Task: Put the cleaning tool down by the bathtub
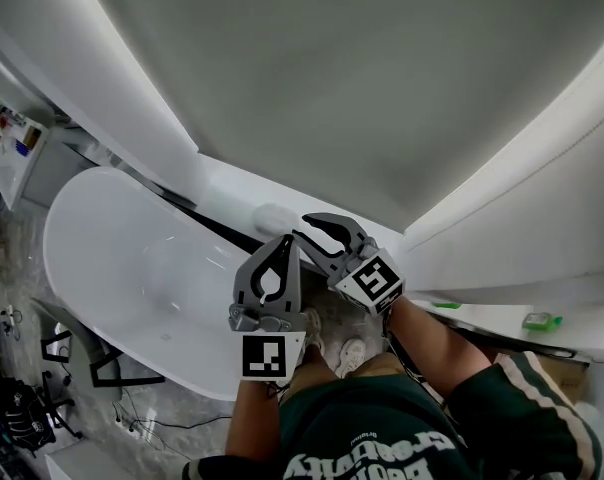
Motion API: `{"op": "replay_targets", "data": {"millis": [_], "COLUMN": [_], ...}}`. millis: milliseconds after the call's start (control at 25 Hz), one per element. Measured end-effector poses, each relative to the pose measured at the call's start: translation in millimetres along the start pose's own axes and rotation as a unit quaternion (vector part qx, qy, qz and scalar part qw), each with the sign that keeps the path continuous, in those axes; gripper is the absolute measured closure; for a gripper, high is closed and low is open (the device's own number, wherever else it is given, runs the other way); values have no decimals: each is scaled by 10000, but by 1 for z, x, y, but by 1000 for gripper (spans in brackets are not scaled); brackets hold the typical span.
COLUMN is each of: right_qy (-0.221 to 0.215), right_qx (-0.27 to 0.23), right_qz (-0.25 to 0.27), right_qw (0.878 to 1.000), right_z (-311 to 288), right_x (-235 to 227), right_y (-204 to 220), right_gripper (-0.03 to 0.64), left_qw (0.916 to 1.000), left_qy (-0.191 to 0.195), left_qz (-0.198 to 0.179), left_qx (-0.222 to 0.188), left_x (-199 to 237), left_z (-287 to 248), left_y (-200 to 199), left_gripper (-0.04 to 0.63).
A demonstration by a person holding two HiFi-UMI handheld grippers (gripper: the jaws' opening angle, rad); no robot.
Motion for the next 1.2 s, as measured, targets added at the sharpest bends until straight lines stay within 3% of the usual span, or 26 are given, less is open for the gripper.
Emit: {"op": "replay_targets", "data": {"millis": [160, 400, 680, 920, 1080, 1200], "right_qy": [13, 130, 185, 255, 279, 327], "right_qx": [-331, -635, -1002, -1045, -1395, -1539], "right_qz": [186, 267, 224, 457, 517, 582], "right_qw": [9993, 9975, 9945, 9931, 9885, 9858], "right_z": [34, 75, 120, 153, 172, 186], "right_x": [18, 33, 40, 48, 57, 63], "right_y": [-21, -47, -82, -91, -112, -122], "right_gripper": [526, 572, 600, 601, 601, 601], "left_qw": [9998, 9999, 9999, 9980, 9978, 9959], "left_qy": [48, 98, 155, 196, 227, 226], "left_qz": [-173, 86, 6, -549, -602, -781], "left_qx": [-12, 60, -42, -246, -187, -385], "left_x": [-16, -42, -70, -97, -105, -110], "left_z": [10, 22, 27, 36, 46, 52], "left_y": [-6, -8, -28, -44, -50, -65], "left_gripper": [589, 589, 589, 589, 589, 589]}}
Point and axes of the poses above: the fingertips, and each gripper's own axes: z backward along the fingers, x to its left, y out of its underside, the point moved 1 cm from there along z, backward along the fingers, and after that the axes turned 2 degrees about -z, right-handed, at the moved point
